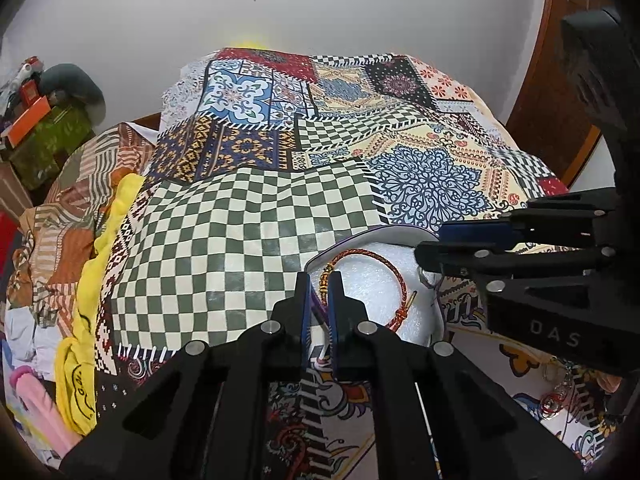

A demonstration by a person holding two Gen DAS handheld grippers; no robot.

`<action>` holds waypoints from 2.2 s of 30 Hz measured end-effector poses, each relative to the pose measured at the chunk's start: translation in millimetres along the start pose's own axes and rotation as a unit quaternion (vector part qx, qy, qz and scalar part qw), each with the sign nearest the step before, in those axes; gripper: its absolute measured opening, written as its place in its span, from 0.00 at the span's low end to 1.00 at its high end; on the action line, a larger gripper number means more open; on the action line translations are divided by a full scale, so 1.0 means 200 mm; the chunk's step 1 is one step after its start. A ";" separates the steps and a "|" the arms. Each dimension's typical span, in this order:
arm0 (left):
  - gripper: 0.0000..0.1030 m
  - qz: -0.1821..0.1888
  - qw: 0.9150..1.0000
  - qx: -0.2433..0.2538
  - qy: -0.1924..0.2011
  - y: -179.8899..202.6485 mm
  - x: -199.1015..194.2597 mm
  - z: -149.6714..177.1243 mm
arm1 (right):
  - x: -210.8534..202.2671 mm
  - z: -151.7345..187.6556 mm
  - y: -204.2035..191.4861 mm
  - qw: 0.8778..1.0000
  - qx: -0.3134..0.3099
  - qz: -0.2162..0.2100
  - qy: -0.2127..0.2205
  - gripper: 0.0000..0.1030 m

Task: Organize jewelry
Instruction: 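Open the left tool over the tin while the right tool releases the ring inside, then move both tools back to the remaining rings and earrings on the quilt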

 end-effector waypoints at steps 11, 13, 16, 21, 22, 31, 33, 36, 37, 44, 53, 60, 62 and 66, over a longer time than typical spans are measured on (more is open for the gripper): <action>0.19 -0.005 1.000 -0.009 0.022 0.00 -0.18 0.03 | -0.19 0.04 -0.06 0.998 -0.016 0.029 0.045 0.32; 0.21 -0.010 1.000 -0.007 0.028 0.02 -0.22 0.04 | -0.24 0.06 -0.06 0.998 -0.015 0.038 0.056 0.33; 0.26 -0.009 0.999 -0.010 0.033 0.04 -0.27 0.06 | -0.30 0.08 -0.05 0.997 -0.007 0.042 0.067 0.37; 0.30 -0.003 0.999 -0.020 0.039 0.07 -0.34 0.08 | -0.40 0.13 -0.04 0.995 0.002 0.047 0.088 0.41; 0.30 -0.004 0.999 -0.022 0.039 0.08 -0.35 0.09 | -0.43 0.15 -0.04 0.995 0.003 0.048 0.092 0.41; 0.38 0.002 0.999 -0.016 0.039 0.19 -0.41 0.14 | -0.56 0.28 -0.01 0.990 0.010 0.065 0.125 0.51; 0.38 0.006 0.999 -0.009 0.037 0.23 -0.41 0.15 | -0.58 0.31 0.00 0.988 0.011 0.072 0.133 0.51; 0.38 0.011 0.999 0.001 0.034 0.27 -0.41 0.16 | -0.61 0.36 0.03 0.987 0.016 0.074 0.140 0.51; 0.38 0.013 0.999 0.006 0.032 0.29 -0.40 0.17 | -0.62 0.37 0.04 0.987 0.017 0.075 0.141 0.51; 0.38 0.025 0.999 0.035 0.015 0.41 -0.36 0.22 | -0.63 0.48 0.09 0.985 0.016 0.097 0.141 0.51; 0.38 0.046 0.998 0.043 -0.011 0.49 -0.26 0.26 | -0.62 0.59 0.21 0.985 0.029 0.113 0.127 0.51; 0.38 0.059 0.997 0.053 -0.025 0.56 -0.19 0.28 | -0.55 0.67 0.34 0.987 0.050 0.112 0.099 0.51; 0.38 0.065 0.996 0.056 -0.026 0.58 -0.18 0.27 | -0.54 0.68 0.35 0.988 0.052 0.111 0.095 0.51; 0.38 0.073 0.995 0.061 -0.032 0.62 -0.15 0.26 | -0.53 0.68 0.37 0.988 0.051 0.107 0.095 0.51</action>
Point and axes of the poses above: each gripper's, at about its wrist camera, not at the fingertips, and x roughly the way its jaws point, y to its right, z to its underside, the point moved 1 cm from there along x, roughly the way its jaws point
